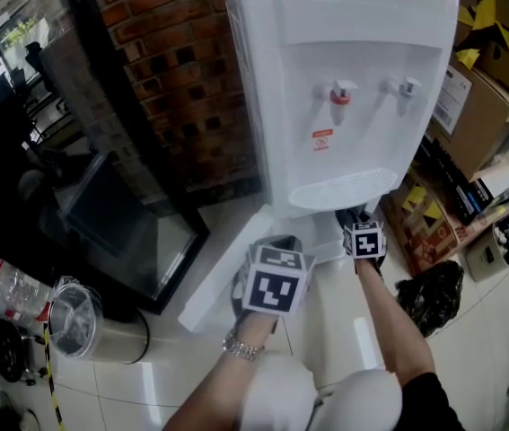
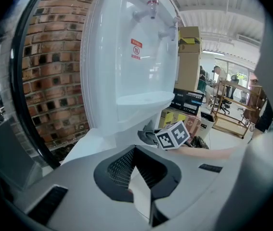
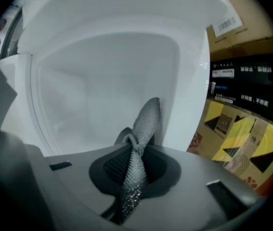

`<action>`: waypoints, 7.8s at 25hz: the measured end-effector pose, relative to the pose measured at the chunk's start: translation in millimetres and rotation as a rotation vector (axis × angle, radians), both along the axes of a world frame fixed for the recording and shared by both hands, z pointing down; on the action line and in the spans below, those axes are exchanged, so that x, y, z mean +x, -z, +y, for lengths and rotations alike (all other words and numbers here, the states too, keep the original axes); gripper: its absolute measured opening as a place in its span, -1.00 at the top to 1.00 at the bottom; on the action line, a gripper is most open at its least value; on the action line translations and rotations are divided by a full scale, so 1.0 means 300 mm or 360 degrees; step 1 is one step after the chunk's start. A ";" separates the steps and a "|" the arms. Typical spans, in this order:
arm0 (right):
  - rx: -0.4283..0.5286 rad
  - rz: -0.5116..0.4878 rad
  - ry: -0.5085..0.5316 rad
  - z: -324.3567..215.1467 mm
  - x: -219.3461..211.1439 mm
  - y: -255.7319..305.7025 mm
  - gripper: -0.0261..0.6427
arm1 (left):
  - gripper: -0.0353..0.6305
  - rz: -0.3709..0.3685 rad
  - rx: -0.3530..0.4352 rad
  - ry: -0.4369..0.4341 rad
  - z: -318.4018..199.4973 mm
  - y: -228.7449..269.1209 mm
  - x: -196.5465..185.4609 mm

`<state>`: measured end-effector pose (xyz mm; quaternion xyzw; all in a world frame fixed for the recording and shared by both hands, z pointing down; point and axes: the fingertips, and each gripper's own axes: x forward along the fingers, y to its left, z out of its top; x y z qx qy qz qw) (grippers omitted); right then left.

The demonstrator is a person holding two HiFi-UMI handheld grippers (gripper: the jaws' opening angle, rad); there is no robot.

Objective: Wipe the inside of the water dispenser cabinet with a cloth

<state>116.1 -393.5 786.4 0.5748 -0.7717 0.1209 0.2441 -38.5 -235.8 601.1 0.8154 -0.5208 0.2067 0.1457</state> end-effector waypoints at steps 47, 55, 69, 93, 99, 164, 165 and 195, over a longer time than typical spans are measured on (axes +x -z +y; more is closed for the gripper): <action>0.0180 -0.0072 0.0100 -0.054 -0.051 0.150 0.83 | 0.89 -0.0075 -0.0142 -0.0031 0.018 -0.077 0.004; -0.0478 -0.0175 -0.0020 0.087 -0.024 -0.248 0.83 | 0.89 -0.0051 -0.0134 -0.0067 0.027 -0.066 0.019; 0.0075 -0.0248 0.0410 -0.022 -0.327 -0.006 0.83 | 0.89 -0.0050 -0.0104 -0.0105 0.035 -0.044 0.030; 0.0281 -0.0259 0.0326 -0.079 -0.340 0.077 0.83 | 0.89 -0.0063 -0.0095 -0.0111 0.020 -0.046 0.023; 0.0284 -0.0253 0.0519 -0.037 -0.469 0.062 0.83 | 0.89 -0.0058 -0.0101 -0.0118 0.017 -0.052 0.025; -0.0138 -0.0321 0.0429 0.010 -0.365 -0.175 0.83 | 0.89 -0.0056 -0.0074 -0.0173 0.027 -0.034 0.046; -0.0169 -0.0314 0.0497 0.032 -0.411 -0.194 0.83 | 0.89 -0.0056 -0.0073 -0.0171 0.027 -0.033 0.043; -0.0144 -0.0195 0.0498 0.107 -0.470 -0.228 0.83 | 0.89 -0.0049 -0.0087 -0.0177 0.025 -0.043 0.049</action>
